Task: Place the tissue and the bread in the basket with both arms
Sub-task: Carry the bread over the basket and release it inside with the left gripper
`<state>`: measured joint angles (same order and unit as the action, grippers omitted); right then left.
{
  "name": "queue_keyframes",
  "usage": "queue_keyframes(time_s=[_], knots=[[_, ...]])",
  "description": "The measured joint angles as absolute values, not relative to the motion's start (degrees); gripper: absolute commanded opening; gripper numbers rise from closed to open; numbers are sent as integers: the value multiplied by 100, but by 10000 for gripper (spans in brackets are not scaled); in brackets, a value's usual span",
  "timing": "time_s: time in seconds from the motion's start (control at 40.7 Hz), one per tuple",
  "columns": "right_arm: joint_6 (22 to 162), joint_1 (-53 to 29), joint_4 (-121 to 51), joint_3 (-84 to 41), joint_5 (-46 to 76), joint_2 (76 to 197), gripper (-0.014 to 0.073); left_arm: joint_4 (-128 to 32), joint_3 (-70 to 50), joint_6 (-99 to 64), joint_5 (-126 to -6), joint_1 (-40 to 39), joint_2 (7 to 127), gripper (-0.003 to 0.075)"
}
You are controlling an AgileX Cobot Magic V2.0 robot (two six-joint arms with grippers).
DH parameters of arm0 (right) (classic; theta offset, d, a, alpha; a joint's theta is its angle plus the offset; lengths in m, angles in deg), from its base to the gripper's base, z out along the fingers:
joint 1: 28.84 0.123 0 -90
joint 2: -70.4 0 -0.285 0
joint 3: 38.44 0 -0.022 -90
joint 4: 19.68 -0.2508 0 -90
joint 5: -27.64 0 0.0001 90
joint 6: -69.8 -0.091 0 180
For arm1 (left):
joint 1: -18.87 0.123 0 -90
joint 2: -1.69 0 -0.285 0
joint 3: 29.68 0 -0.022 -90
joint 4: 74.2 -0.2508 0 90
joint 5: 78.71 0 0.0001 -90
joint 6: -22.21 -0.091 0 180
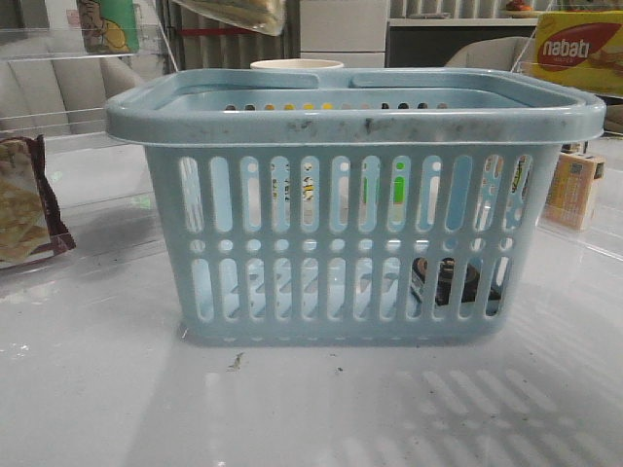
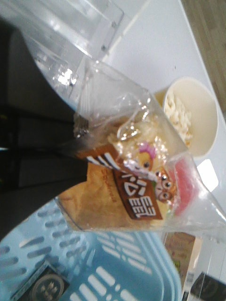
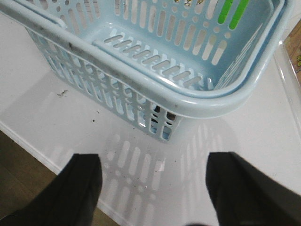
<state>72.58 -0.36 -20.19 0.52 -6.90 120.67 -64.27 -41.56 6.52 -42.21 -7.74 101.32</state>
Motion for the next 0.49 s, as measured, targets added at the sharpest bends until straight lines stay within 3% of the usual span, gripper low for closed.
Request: queue_keyframes(time_s=[0.27,0.491], knots=[[7258,-36,-2019,52,-690,12067,561,-6427,-4156,567,-4025,-1358,10132,115],[7258,-36,-2019,52,-690,12067,561,-6427,-4114,558,-3931,-1399,10132,396]])
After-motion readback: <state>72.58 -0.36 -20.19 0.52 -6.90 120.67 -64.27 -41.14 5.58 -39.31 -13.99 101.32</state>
